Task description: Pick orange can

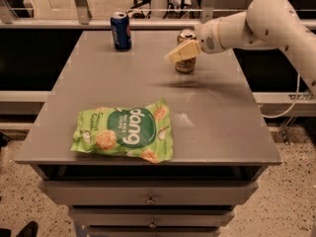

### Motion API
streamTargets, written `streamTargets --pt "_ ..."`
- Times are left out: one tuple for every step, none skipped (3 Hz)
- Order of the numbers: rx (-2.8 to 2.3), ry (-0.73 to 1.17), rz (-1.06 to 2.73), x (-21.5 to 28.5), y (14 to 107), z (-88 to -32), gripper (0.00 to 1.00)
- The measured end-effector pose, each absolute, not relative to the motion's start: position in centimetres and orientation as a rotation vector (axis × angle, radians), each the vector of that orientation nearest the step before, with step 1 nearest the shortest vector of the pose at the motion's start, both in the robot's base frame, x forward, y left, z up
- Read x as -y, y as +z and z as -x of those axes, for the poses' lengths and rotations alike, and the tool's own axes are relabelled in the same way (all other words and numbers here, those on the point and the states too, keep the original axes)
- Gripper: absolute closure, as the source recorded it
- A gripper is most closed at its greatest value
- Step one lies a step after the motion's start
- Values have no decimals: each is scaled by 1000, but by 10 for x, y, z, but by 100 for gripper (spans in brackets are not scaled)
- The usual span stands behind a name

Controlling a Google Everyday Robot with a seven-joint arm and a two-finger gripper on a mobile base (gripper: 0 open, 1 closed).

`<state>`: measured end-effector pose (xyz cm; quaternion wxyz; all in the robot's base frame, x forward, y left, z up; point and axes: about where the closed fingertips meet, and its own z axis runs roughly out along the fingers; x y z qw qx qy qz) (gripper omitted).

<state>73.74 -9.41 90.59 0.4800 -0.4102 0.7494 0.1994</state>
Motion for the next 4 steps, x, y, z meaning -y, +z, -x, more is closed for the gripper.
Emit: streamTargets --pt "-1820 513 956 92 899 -746 13" --pt "-1813 523 931 96 899 -746 37" --pt "-1784 555 914 100 915 -736 66" --pt "-1715 614 900 103 953 -726 91"
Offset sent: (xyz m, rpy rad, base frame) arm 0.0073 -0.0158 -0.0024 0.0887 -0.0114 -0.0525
